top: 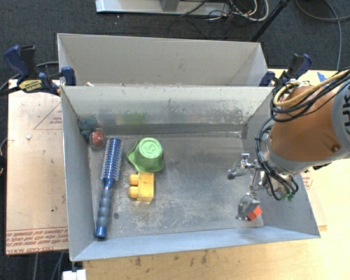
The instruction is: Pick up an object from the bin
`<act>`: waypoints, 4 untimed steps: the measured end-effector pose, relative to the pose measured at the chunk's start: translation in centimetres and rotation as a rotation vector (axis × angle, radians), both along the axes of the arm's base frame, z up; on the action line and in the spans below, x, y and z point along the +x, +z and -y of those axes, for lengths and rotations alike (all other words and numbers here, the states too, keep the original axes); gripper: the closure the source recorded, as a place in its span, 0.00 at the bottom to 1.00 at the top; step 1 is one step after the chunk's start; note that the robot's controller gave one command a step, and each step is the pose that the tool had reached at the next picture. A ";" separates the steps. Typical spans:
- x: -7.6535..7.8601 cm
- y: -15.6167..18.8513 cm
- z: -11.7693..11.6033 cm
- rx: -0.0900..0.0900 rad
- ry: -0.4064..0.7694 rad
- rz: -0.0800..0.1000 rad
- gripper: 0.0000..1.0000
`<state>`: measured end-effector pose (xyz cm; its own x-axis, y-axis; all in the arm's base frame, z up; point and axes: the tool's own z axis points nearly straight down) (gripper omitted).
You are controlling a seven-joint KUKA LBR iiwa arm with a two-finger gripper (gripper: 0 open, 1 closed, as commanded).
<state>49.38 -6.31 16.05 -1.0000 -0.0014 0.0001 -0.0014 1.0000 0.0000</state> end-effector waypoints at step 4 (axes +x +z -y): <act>2.5 3.8 7.9 -0.004 0.662 0.009 1.00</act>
Offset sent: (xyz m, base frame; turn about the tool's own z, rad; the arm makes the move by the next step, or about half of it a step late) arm 0.0056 -0.0579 -0.0359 -0.1459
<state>51.86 -14.20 19.87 -0.7878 -0.6159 -0.0072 -0.6158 0.7879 -0.0070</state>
